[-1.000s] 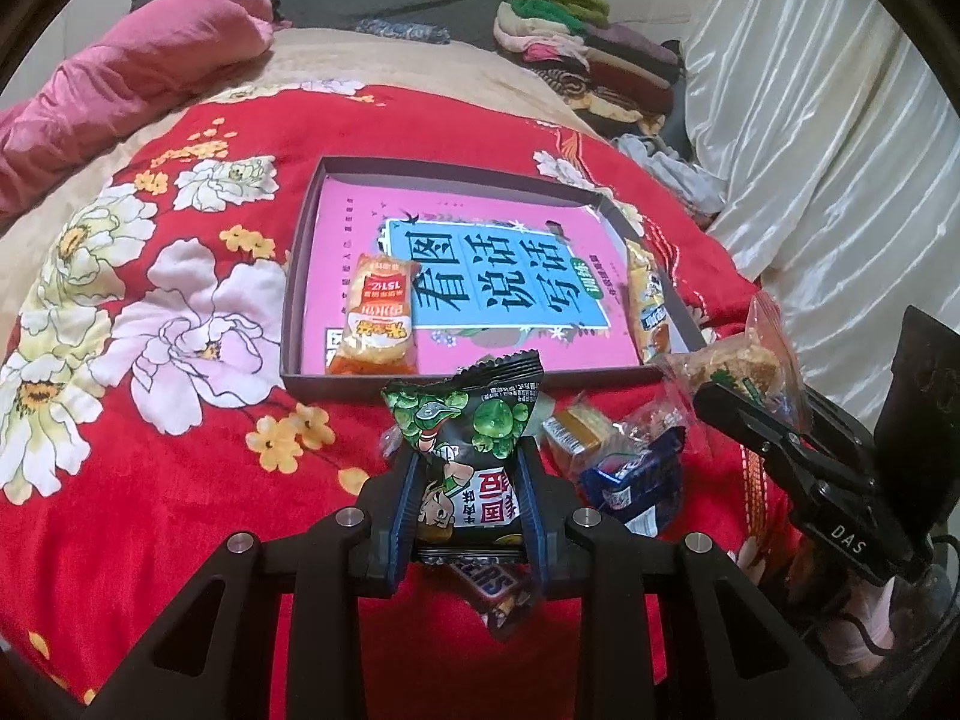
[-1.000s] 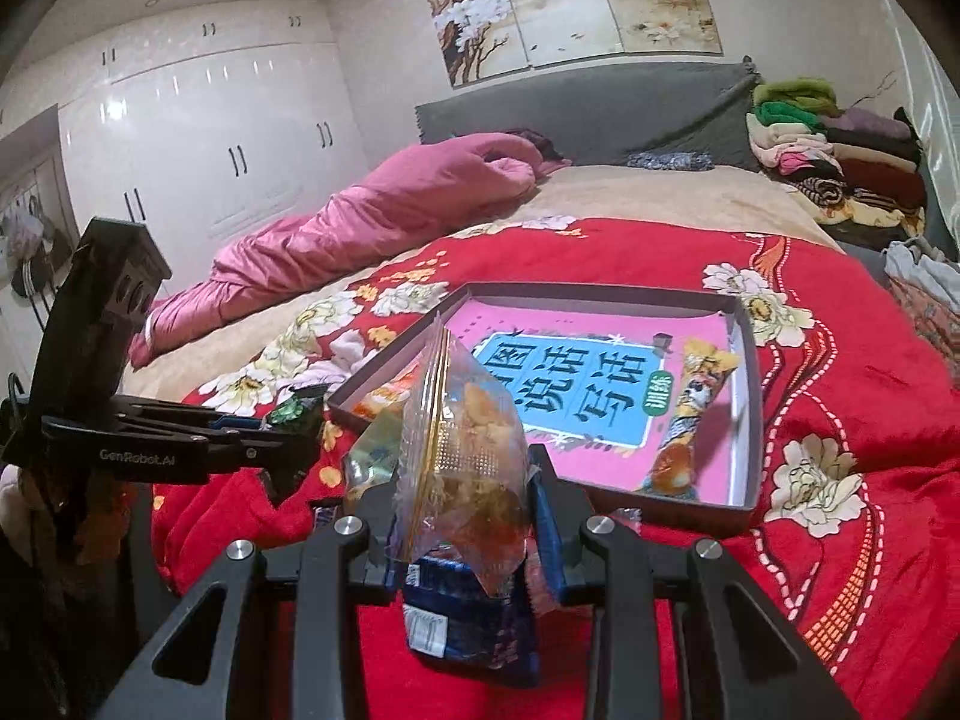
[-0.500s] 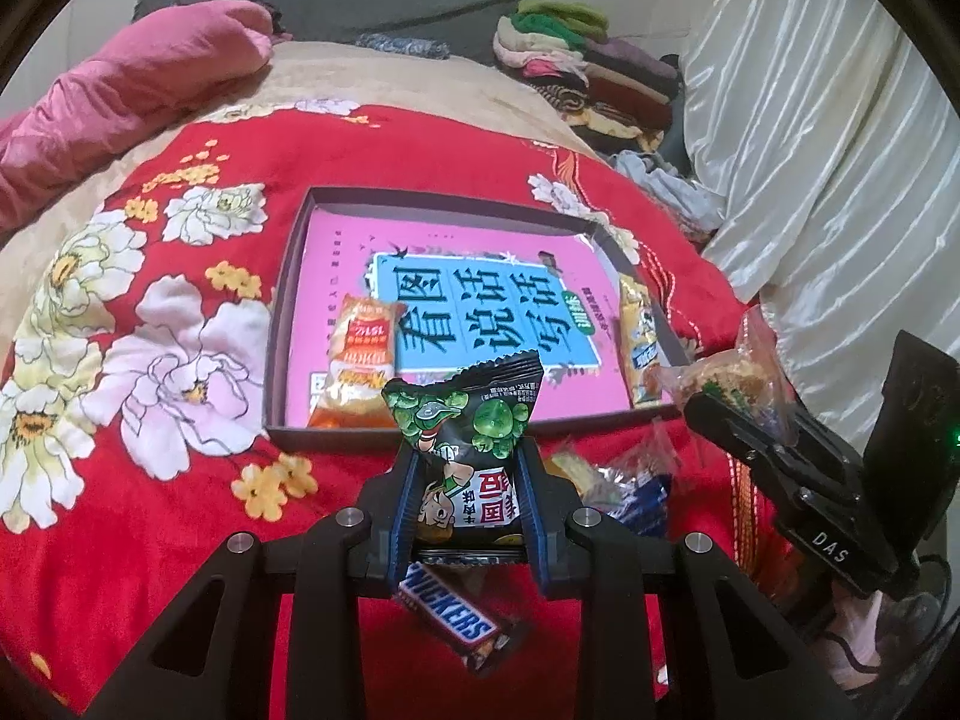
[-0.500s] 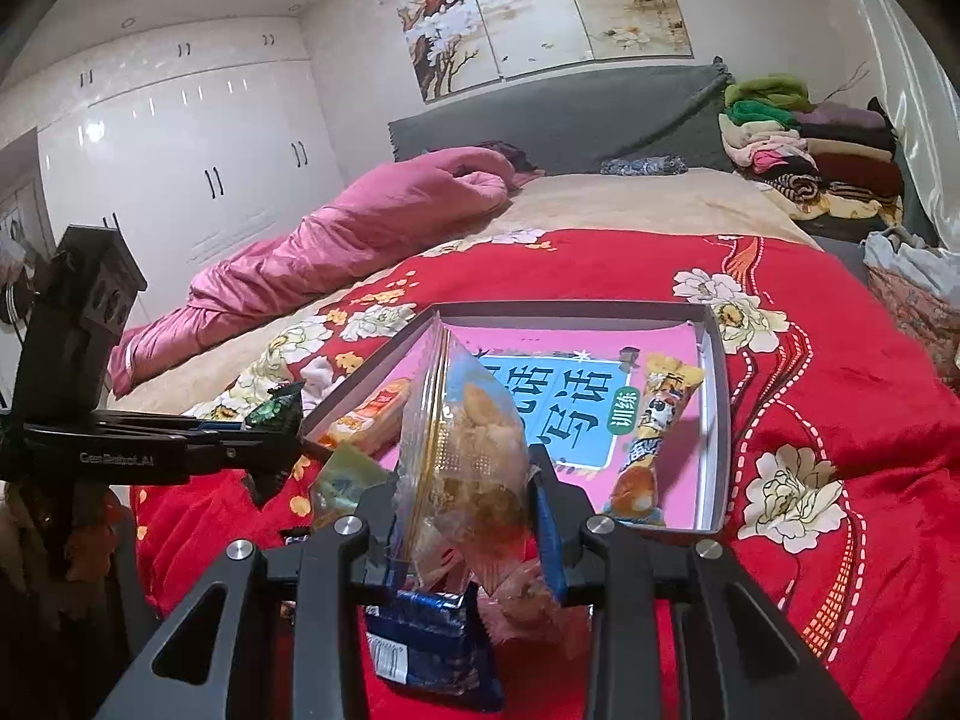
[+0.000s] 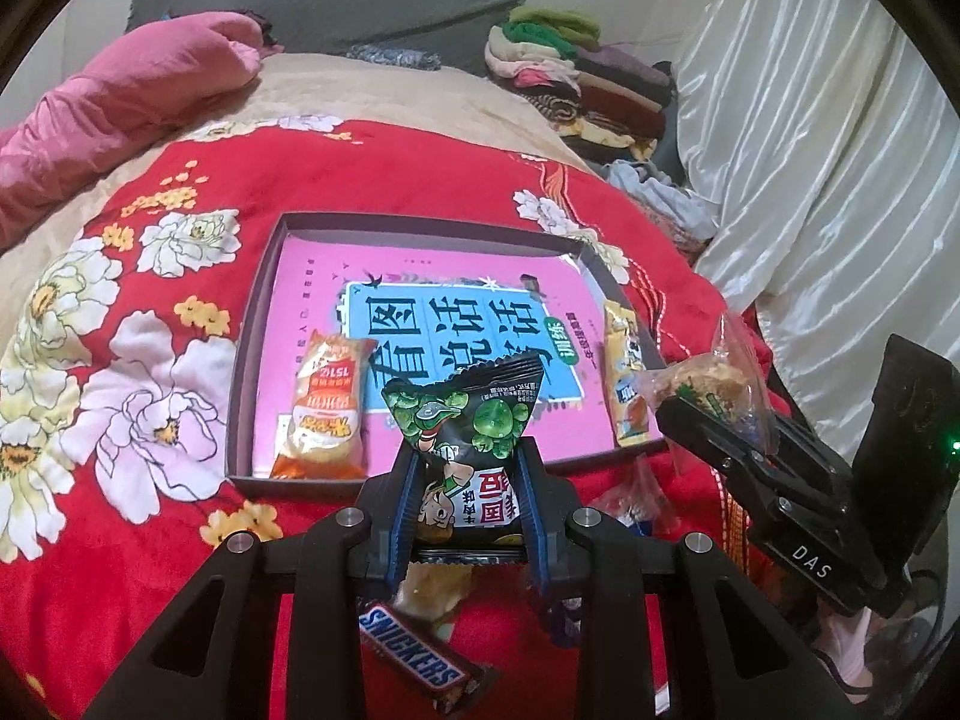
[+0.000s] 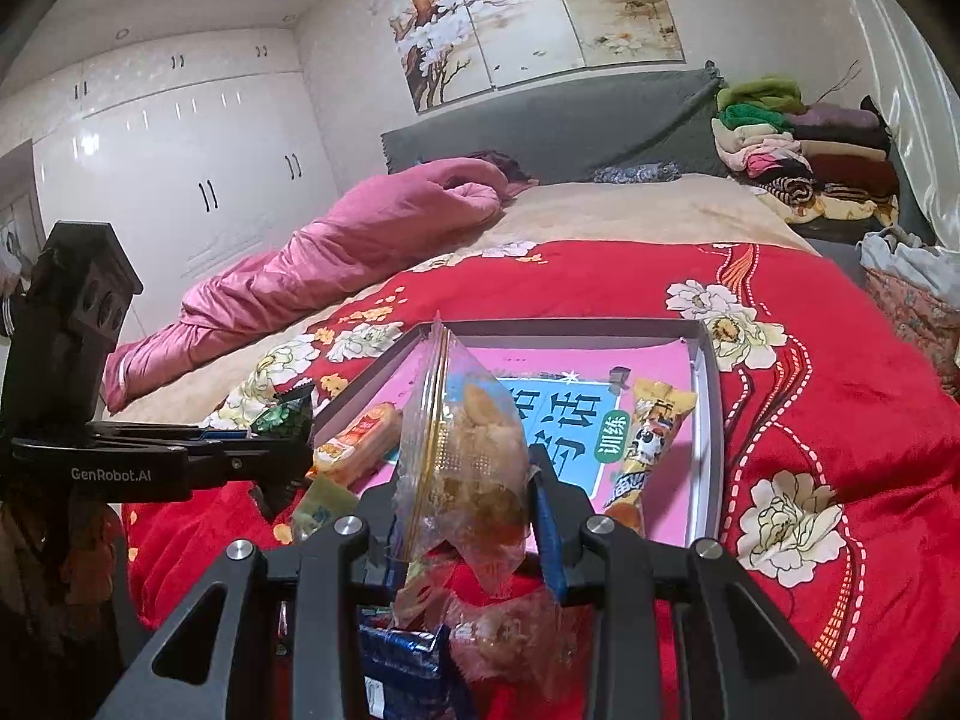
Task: Organize snacks
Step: 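Carry the green candy packet with the left tool while the right tool carries the clear bag into the tray, then lower both snacks onto the book and open both tools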
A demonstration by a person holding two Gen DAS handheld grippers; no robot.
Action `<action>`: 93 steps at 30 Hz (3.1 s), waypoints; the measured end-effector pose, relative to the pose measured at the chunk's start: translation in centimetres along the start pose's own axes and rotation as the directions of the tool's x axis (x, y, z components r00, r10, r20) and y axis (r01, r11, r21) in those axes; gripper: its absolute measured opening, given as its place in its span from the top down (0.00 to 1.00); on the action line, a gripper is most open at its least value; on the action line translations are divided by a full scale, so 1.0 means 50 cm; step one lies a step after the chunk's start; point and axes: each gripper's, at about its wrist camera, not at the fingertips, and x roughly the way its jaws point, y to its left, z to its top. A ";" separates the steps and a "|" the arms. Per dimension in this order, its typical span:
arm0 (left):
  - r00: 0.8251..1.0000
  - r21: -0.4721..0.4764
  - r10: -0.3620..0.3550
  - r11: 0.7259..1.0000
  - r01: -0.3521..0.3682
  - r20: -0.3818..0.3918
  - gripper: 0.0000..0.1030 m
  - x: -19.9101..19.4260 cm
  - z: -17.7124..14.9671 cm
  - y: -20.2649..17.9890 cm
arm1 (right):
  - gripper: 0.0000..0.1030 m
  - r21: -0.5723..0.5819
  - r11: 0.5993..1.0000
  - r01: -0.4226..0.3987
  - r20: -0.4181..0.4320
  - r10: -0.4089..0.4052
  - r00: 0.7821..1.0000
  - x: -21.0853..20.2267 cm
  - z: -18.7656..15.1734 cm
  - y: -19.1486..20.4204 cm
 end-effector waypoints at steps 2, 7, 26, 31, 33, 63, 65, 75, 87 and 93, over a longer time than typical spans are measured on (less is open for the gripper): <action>1.000 0.000 0.004 1.000 -0.004 0.002 0.70 0.004 0.004 0.000 | 0.66 0.004 1.000 0.001 0.001 -0.001 1.000 0.002 0.001 -0.004; 1.000 -0.009 0.007 1.000 -0.007 0.000 0.70 0.018 0.011 0.002 | 0.66 0.020 1.000 0.009 -0.006 -0.009 1.000 0.013 0.004 -0.018; 0.999 -0.011 0.037 0.999 -0.037 -0.013 0.70 0.064 0.026 0.008 | 0.66 0.055 0.998 -0.010 -0.053 0.013 0.999 0.064 0.005 -0.049; 0.999 -0.008 0.041 0.999 -0.041 -0.014 0.70 0.075 0.031 0.003 | 0.66 0.056 0.998 -0.014 -0.061 0.018 0.998 0.074 0.006 -0.053; 0.999 -0.002 0.044 0.999 -0.044 -0.012 0.70 0.079 0.034 0.001 | 0.66 0.054 0.998 -0.013 -0.065 0.017 0.998 0.078 0.005 -0.052; 0.989 0.016 0.114 0.993 -0.113 -0.092 0.70 0.171 0.044 0.002 | 0.66 0.033 0.997 0.065 -0.139 -0.060 0.988 0.117 -0.013 -0.072; 0.989 0.018 0.114 0.993 -0.113 -0.095 0.70 0.172 0.043 0.003 | 0.66 0.029 0.997 0.069 -0.138 -0.064 0.988 0.116 -0.013 -0.071; 0.990 0.019 0.109 0.994 -0.107 -0.088 0.70 0.167 0.042 0.002 | 0.61 0.033 0.997 0.076 -0.125 -0.071 0.990 0.106 -0.011 -0.073; 0.989 0.012 0.112 0.994 -0.111 -0.091 0.70 0.164 0.036 0.007 | 0.56 0.009 0.994 0.106 -0.077 -0.105 0.991 0.085 0.000 -0.072; 0.990 0.006 0.107 0.994 -0.107 -0.092 0.68 0.161 0.035 0.010 | 0.56 0.009 0.995 0.100 -0.073 -0.099 0.992 0.083 0.001 -0.075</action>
